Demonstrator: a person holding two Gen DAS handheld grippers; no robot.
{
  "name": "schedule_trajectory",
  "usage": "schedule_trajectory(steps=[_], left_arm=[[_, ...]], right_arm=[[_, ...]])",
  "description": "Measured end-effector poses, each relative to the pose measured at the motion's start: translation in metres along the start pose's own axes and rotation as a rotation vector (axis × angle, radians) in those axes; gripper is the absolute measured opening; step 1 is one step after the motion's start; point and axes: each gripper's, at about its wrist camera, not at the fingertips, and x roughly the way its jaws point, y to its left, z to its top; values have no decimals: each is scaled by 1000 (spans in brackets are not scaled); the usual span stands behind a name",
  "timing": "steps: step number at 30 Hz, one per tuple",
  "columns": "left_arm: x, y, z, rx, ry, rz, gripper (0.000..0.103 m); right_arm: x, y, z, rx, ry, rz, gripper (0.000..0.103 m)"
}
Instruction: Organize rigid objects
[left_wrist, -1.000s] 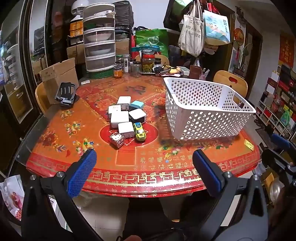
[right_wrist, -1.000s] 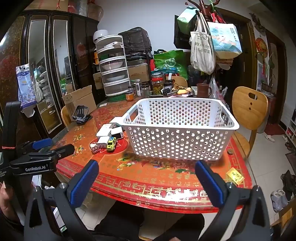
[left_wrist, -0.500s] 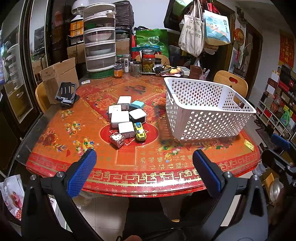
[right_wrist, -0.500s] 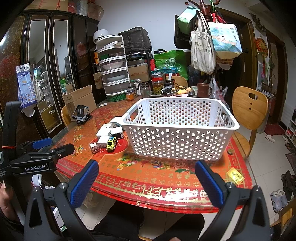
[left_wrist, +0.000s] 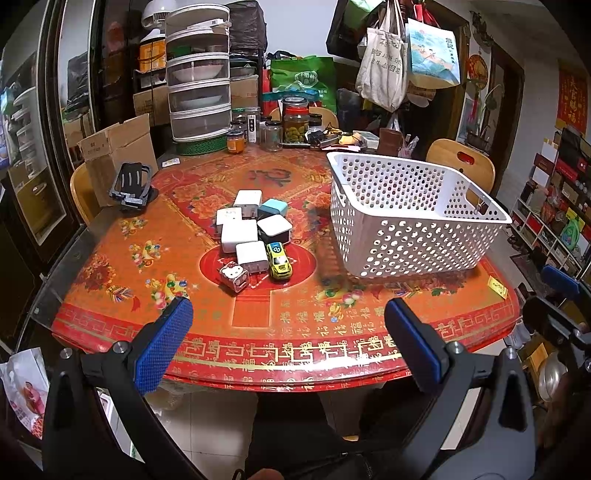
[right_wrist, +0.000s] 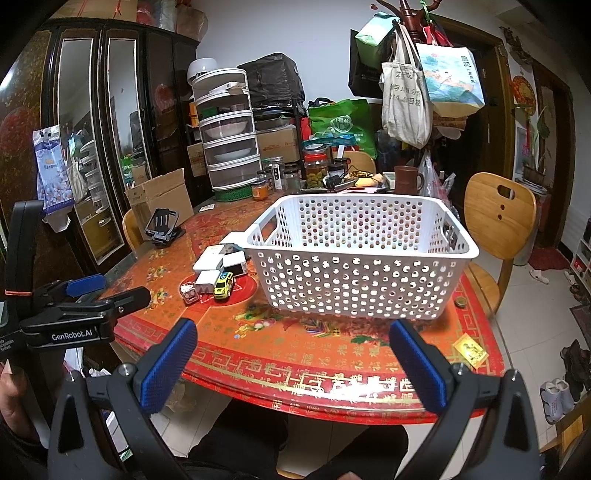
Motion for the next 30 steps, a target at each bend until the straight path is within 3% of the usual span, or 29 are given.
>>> schedule_trajectory(steps=[30], left_arm=[[2,4,2,-9,-12,17,102]], right_arm=[[-1,-1,1,1,-1,-4,103]])
